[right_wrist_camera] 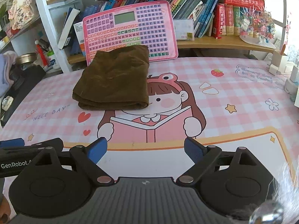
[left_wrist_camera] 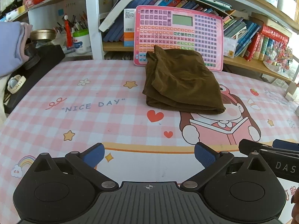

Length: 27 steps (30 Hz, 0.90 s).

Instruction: Fold clothes

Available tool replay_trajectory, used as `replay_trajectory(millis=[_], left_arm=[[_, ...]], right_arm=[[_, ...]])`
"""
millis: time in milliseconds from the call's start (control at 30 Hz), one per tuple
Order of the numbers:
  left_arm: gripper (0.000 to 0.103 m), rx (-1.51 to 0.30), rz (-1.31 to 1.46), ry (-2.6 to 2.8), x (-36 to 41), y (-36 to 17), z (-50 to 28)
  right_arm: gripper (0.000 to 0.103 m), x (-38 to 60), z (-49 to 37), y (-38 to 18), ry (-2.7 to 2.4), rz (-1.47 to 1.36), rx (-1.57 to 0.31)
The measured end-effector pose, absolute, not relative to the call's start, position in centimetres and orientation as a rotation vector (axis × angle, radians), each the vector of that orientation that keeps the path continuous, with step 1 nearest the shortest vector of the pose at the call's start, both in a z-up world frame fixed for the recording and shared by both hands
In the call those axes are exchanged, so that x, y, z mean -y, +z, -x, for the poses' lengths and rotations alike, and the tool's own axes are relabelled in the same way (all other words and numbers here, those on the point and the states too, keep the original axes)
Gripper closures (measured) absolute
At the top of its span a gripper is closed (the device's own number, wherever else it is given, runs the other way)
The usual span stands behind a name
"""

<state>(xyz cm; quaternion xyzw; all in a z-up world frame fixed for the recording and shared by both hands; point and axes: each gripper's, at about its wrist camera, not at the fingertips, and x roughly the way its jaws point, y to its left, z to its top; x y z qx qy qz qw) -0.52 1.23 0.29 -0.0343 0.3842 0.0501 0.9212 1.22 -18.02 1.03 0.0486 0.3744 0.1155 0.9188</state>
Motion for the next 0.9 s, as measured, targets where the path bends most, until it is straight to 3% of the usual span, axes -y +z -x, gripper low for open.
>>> replay_trajectory(millis=[900], left_arm=[[0.000,-0.790,0.083,0.071,-1.33,0.03,1.30]], right_arm=[[0.013,17.24,-1.01,1.71,0.230,0.004,-0.751]])
